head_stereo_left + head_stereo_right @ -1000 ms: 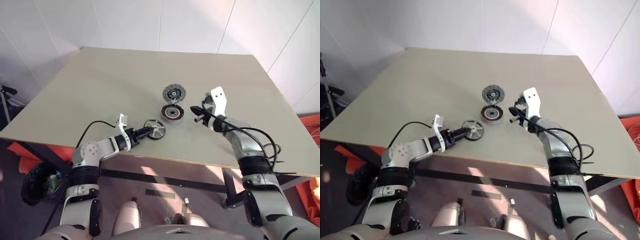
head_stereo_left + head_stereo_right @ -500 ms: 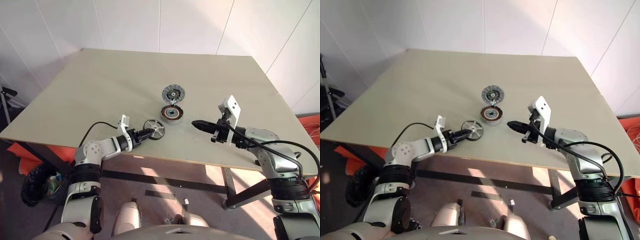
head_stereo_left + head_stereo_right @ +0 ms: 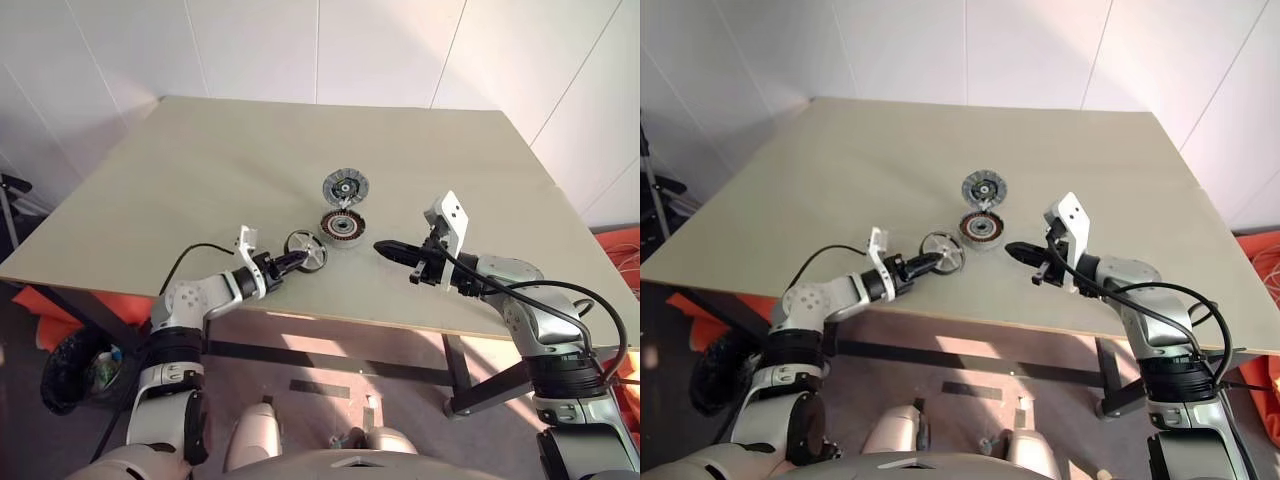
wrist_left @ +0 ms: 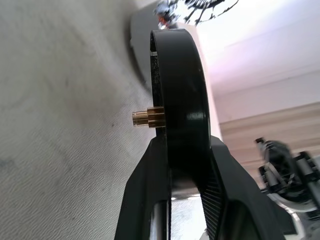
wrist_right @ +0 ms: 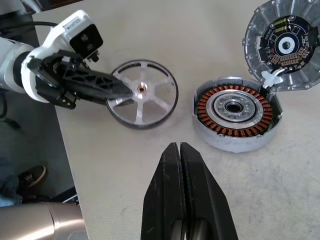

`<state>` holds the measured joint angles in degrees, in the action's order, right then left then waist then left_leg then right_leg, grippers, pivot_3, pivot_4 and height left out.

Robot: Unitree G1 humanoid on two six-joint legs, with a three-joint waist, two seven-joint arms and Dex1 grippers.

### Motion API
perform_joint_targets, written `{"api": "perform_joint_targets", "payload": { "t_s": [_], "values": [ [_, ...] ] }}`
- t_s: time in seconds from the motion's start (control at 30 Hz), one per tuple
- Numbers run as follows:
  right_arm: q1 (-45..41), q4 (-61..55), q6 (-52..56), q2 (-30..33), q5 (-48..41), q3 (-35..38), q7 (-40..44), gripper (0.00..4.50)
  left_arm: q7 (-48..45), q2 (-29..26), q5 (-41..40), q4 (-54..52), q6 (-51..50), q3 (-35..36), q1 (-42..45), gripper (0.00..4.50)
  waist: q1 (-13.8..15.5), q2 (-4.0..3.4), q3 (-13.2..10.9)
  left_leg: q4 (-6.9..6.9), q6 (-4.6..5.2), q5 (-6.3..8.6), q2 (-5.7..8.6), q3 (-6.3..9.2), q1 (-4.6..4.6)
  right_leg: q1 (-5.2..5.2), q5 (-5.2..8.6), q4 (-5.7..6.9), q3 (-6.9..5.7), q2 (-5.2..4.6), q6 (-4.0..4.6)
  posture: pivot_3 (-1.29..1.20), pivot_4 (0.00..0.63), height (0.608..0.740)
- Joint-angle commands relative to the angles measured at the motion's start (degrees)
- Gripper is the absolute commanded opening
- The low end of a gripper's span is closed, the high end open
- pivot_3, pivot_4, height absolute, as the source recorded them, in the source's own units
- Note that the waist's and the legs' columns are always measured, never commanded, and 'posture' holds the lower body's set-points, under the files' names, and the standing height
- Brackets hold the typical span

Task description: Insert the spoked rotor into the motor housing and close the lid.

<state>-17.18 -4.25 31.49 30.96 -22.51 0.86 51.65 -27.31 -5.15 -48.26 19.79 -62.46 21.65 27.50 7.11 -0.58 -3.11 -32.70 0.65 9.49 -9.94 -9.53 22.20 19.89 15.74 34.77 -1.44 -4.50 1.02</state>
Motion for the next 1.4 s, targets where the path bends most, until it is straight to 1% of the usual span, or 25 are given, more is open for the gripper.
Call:
{"api": "perform_joint_targets", "payload": {
  "t_s": [0.03,0.23,0.4,0.5,0.77,1.17,1.4],
  "values": [
    [-1.4,1.6,-2.2,0.0,0.2,0.2,0.1,0.00,0.5,1.1,-4.8,-0.1,1.5,4.4,4.0,0.58,0.1,0.03,0.0,-0.01,0.00,0.00,0.00,0.00,0.05,0.04,0.00,0.00,0.00,0.00,0.00,0.00,0.000,0.740],
    [-1.3,3.3,-3.5,-0.7,0.9,-0.3,-0.1,0.00,3.0,3.2,-6.2,5.0,1.2,6.3,8.1,0.58,0.1,0.05,0.0,-0.04,0.03,0.01,0.04,-0.01,0.14,0.09,-0.01,-0.01,-0.01,-0.02,0.00,0.00,0.000,0.740],
    [-1.3,4.0,-4.3,-1.1,1.5,-1.0,-0.2,0.00,2.8,6.0,-4.9,13.6,2.1,5.2,14.6,0.58,0.2,0.15,-0.1,-0.07,0.03,0.01,0.03,0.00,0.19,0.11,-0.01,0.01,-0.02,-0.02,0.00,0.00,0.000,0.740],
    [-1.0,4.1,-4.6,-1.0,1.6,-0.9,-0.3,0.00,2.0,6.9,-3.3,19.5,4.9,5.1,17.6,0.58,0.2,0.17,-0.1,-0.09,0.04,0.01,0.04,0.00,0.20,0.11,-0.01,0.00,-0.01,-0.03,0.00,0.00,0.000,0.740],
    [0.0,3.6,-4.8,-0.5,1.7,0.0,-0.9,0.00,0.2,7.1,-0.9,28.8,9.1,5.5,20.5,0.58,0.2,0.19,-0.1,-0.07,0.09,0.03,0.03,0.00,0.23,0.16,-0.01,0.00,-0.03,-0.01,-0.01,0.00,0.000,0.740],
    [-0.2,3.7,-4.7,-0.4,1.7,-0.2,-0.8,0.00,-2.2,7.2,1.7,37.2,14.2,6.6,24.7,0.58,0.3,0.25,-0.2,-0.15,0.13,0.05,0.04,0.01,0.25,0.13,-0.02,0.02,-0.06,-0.05,0.00,0.00,0.000,0.740],
    [0.2,3.1,-4.6,-0.4,1.6,0.0,-1.3,0.00,-2.4,7.0,4.6,44.2,19.6,7.3,28.1,0.58,0.5,0.27,-0.2,-0.16,0.14,0.05,0.04,0.01,0.25,0.13,-0.02,0.02,-0.06,-0.06,0.00,0.00,0.000,0.740]
  ]
}}
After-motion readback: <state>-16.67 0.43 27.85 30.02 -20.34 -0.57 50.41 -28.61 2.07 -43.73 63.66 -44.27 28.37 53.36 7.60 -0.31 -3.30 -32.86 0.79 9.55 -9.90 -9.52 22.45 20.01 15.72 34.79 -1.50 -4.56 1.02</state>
